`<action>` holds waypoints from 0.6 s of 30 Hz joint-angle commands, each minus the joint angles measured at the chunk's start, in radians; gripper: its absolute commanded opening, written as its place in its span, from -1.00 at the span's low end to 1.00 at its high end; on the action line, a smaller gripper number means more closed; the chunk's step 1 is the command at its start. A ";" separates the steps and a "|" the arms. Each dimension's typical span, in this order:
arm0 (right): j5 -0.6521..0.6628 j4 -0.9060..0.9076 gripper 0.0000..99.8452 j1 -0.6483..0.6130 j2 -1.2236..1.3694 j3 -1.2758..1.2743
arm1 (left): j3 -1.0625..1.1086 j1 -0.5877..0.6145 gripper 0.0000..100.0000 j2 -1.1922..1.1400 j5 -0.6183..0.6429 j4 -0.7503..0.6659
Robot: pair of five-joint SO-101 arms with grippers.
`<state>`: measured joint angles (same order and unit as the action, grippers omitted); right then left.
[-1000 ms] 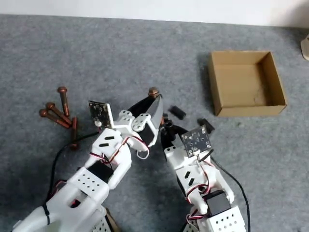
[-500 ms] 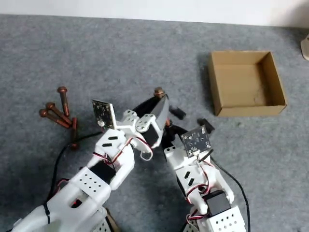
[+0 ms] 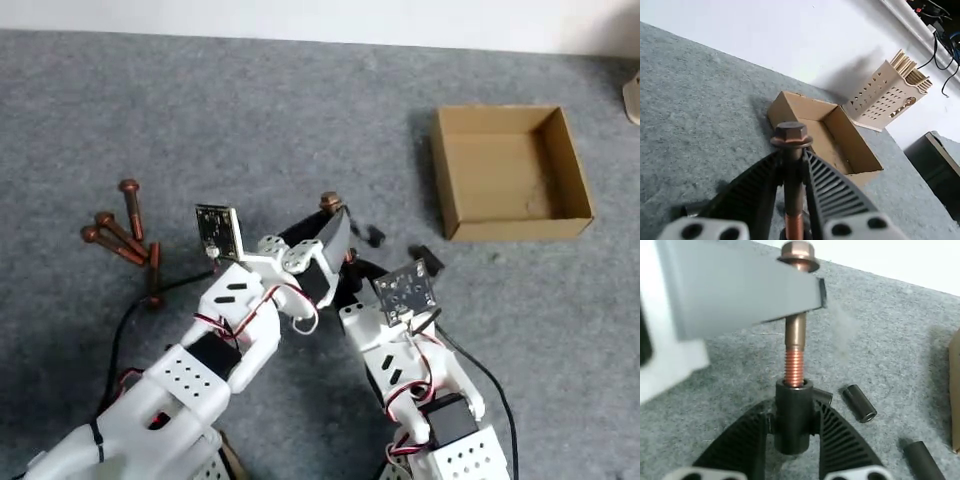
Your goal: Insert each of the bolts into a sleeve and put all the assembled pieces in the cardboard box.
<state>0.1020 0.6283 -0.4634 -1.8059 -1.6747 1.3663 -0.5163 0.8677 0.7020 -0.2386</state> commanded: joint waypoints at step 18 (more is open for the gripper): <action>-0.003 -0.061 -0.99 0.077 -0.033 -0.091 | -0.022 -0.070 -0.97 -0.002 -0.104 0.261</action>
<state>0.1036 0.6068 -0.4266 -1.8044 -1.6763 1.3602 -0.5731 0.8800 0.6130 -0.0038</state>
